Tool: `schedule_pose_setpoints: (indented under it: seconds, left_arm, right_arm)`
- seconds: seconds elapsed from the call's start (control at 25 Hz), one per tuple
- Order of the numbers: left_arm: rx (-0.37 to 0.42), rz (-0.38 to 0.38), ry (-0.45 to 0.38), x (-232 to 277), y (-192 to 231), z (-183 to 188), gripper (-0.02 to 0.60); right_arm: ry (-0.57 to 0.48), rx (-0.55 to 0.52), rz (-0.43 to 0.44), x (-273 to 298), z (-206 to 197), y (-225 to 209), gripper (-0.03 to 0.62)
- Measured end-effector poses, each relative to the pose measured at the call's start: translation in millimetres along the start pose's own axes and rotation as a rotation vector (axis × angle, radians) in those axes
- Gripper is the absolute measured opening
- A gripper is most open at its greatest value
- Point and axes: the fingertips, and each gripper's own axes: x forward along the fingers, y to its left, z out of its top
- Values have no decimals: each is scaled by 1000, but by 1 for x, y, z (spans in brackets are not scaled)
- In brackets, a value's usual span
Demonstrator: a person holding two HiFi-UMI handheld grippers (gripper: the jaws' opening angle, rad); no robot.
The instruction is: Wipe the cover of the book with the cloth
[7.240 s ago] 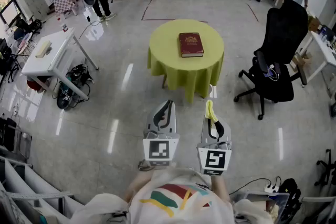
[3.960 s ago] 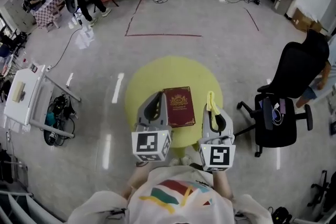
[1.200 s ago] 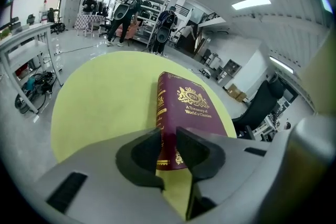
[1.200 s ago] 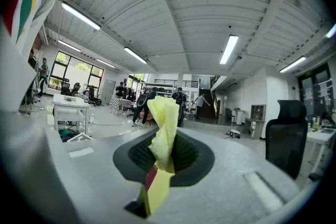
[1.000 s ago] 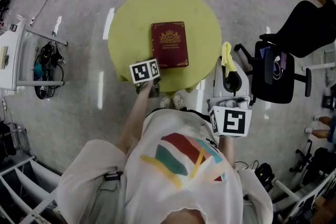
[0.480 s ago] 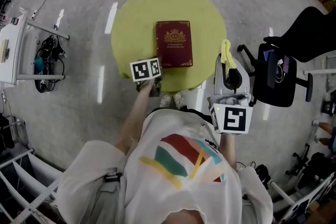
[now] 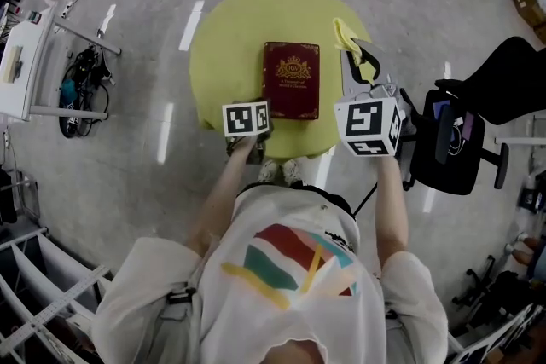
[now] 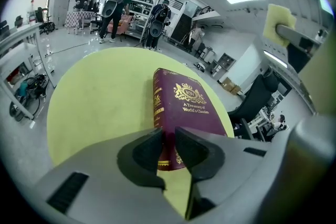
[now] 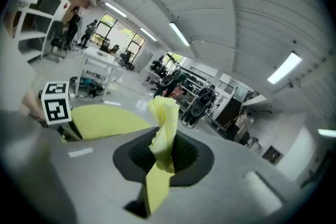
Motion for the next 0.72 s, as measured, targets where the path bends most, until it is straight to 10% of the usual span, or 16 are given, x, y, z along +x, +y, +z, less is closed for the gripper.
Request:
schedule_pose_setpoints:
  seconds: [0.4,0.72]
  left_arm:
    - [-31,5,18,4,-1,-10,80]
    - [-43,11,18,4,1,-11,80]
  right_arm:
    - [227,-499,272,131,-58,60,28]
    - [371,-615,407,172,-105,99,28]
